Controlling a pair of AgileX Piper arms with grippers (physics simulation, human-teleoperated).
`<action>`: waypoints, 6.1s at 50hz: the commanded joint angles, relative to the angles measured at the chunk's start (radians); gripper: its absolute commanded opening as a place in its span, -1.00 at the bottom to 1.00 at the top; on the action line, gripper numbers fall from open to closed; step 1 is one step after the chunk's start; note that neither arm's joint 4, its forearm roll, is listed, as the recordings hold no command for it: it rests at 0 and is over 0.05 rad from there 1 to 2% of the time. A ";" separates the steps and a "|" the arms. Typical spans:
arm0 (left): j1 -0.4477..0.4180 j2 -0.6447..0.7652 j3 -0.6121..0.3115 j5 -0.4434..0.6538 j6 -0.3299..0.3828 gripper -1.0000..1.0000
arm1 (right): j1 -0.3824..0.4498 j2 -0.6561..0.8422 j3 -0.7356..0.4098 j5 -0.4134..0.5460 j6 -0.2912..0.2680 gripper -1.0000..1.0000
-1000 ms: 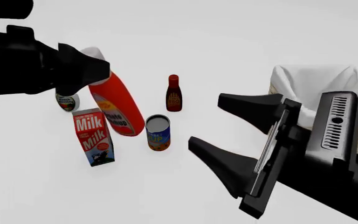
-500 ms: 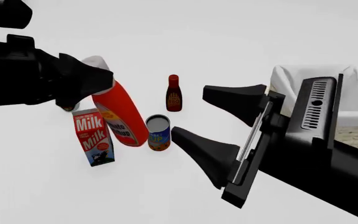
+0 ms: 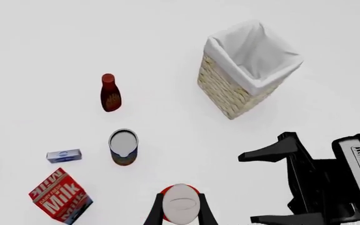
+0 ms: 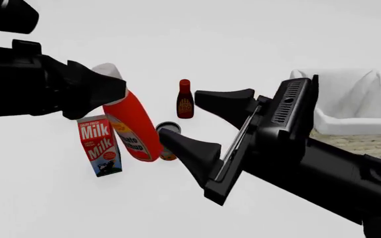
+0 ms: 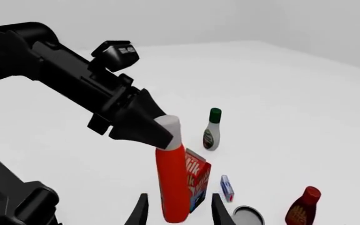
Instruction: Pick the ketchup and place it in the basket.
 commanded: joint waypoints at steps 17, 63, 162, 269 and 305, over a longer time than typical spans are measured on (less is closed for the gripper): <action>-0.053 -0.012 0.018 -0.012 -0.019 -1.00 | 0.011 0.097 -0.061 -0.007 0.003 1.00; -0.083 0.005 -0.022 0.007 -0.027 -1.00 | 0.006 0.238 -0.079 -0.078 0.048 1.00; 0.082 -0.129 0.075 -0.111 -0.060 1.00 | -0.142 0.158 -0.043 -0.044 0.084 -1.00; 0.790 -0.972 1.152 -0.799 0.056 1.00 | -0.991 0.027 -0.098 -0.017 0.151 -1.00; 0.786 -0.946 1.195 -0.832 0.053 1.00 | -1.139 0.105 -0.049 -0.070 0.122 -1.00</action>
